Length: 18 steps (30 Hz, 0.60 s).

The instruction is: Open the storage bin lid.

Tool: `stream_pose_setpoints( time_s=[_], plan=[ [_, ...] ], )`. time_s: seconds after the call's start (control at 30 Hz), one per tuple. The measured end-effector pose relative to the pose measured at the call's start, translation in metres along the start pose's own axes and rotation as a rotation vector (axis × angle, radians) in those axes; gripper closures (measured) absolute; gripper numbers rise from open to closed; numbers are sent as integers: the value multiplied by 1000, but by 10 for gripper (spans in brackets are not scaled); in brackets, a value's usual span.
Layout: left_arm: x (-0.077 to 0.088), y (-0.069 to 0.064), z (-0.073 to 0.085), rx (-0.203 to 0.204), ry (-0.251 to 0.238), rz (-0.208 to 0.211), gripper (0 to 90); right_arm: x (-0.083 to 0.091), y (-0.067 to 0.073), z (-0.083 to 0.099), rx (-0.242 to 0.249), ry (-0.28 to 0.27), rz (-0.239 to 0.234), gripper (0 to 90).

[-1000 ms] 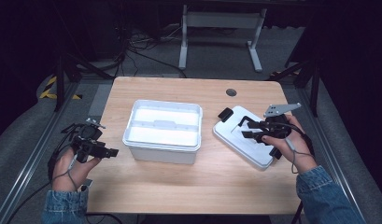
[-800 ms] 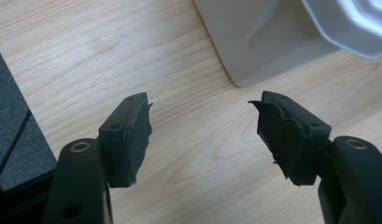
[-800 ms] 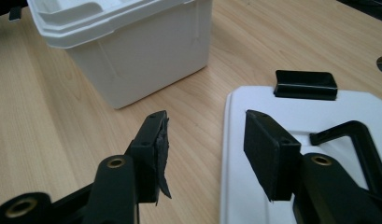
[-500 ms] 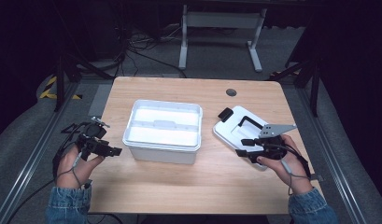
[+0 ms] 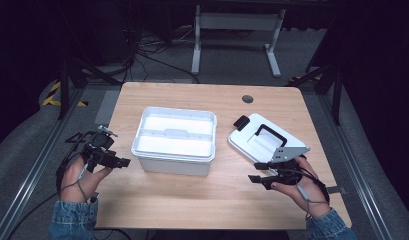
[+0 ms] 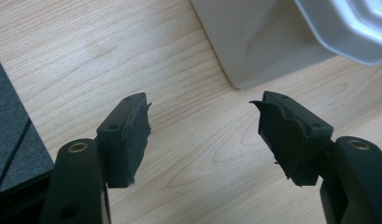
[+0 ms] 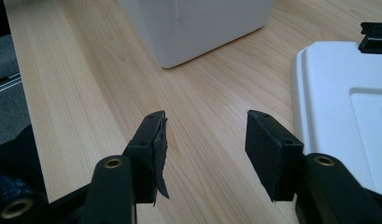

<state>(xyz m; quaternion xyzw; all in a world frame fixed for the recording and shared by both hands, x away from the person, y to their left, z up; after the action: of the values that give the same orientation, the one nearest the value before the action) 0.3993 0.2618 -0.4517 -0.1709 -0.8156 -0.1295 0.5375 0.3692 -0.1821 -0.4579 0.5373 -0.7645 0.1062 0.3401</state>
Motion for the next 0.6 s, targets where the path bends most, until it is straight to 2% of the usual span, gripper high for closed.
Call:
stream_pose_setpoints(
  time_s=[0.1, 0.37, 0.53, 0.6],
  plan=[
    [0, 1, 1, 0, 1, -5, 325, -6, -1, 5, -3, 4, 5, 487],
    [-2, 3, 1, 14, 1, -16, 291, -35, 0, 28, -19, 58, -5, 481],
    [-4, 5, 1, 10, -1, -36, 269, -51, 2, 34, -6, 53, 7, 481],
    [-5, 4, 1, 22, 5, -29, 268, -57, 2, 35, 5, 62, 7, 480]
  ],
)
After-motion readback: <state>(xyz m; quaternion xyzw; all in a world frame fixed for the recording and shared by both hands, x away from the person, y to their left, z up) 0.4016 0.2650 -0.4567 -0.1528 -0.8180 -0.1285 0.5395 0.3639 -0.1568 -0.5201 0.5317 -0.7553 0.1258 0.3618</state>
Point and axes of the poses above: each handheld gripper's, and its own axes: x roughly backward along the jaws, z roughly out of its underside, y roughly to its left, the point moved 8 cm from there along -x, roughly forward along the jaws, and after that the axes turned 10 degrees about -z, right-handed, at the moved point
